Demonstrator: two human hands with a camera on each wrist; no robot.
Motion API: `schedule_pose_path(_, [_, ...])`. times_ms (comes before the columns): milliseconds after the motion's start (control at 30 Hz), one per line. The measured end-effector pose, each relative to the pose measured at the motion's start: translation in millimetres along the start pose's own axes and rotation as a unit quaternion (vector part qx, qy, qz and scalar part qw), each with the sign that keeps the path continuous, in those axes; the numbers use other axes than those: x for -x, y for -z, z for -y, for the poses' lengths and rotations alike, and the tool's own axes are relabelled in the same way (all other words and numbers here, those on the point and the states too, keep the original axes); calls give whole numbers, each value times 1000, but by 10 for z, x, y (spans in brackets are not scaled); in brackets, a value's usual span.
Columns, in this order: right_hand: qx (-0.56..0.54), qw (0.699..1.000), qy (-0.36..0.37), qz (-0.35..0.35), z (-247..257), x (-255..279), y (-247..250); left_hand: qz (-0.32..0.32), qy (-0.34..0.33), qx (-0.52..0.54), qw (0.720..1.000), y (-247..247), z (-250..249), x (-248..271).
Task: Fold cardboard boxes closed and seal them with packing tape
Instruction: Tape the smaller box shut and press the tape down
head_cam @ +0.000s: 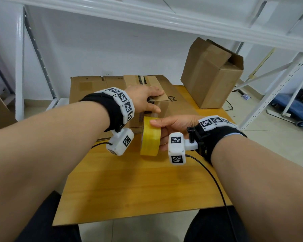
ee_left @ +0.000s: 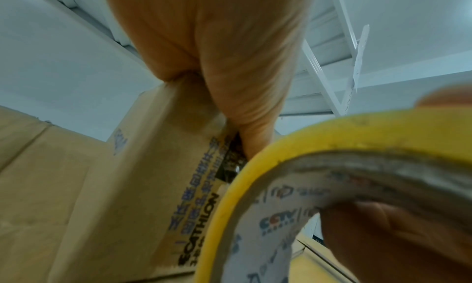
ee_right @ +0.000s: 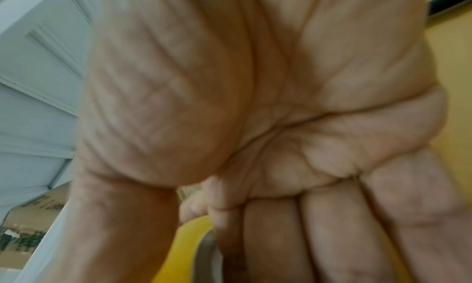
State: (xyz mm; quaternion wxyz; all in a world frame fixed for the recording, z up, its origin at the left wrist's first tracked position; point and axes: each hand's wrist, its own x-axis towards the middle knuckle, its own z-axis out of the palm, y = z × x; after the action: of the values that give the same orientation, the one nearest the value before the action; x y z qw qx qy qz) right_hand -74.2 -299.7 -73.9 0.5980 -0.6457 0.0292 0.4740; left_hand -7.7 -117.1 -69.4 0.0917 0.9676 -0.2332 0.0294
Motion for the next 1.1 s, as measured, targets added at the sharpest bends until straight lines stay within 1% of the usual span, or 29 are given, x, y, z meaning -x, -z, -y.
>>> schedule_pose_path(167, [-11,1000,-2,-7,32,35,37,-31,7,-41,999,-103,-5,13])
schedule_pose_path(233, [3,1000,-16,-8,75,47,70,-46,4,-50,998,-126,-17,21])
schedule_pose_path(367, [33,999,-33,-15,126,57,89,-57,1,-56,997,-141,-20,27])
schedule_pose_path(533, [13,1000,-17,-12,68,52,24,-45,-4,-62,997,-144,5,29])
schedule_pose_path(633, [21,1000,0,-12,41,36,33,-34,-12,-78,996,-128,10,35])
schedule_pose_path(733, [19,1000,6,-19,25,40,63,-43,-7,-86,995,-129,-25,67])
schedule_pose_path(867, [16,1000,6,-11,15,54,69,-47,-8,-80,996,-130,-45,86])
schedule_pose_path(1000, [40,999,1,13,-1,53,73,-44,-9,-77,996,-104,-33,94])
schedule_pose_path(1100, [31,999,10,6,-14,77,102,-36,-26,-60,997,-61,-18,114])
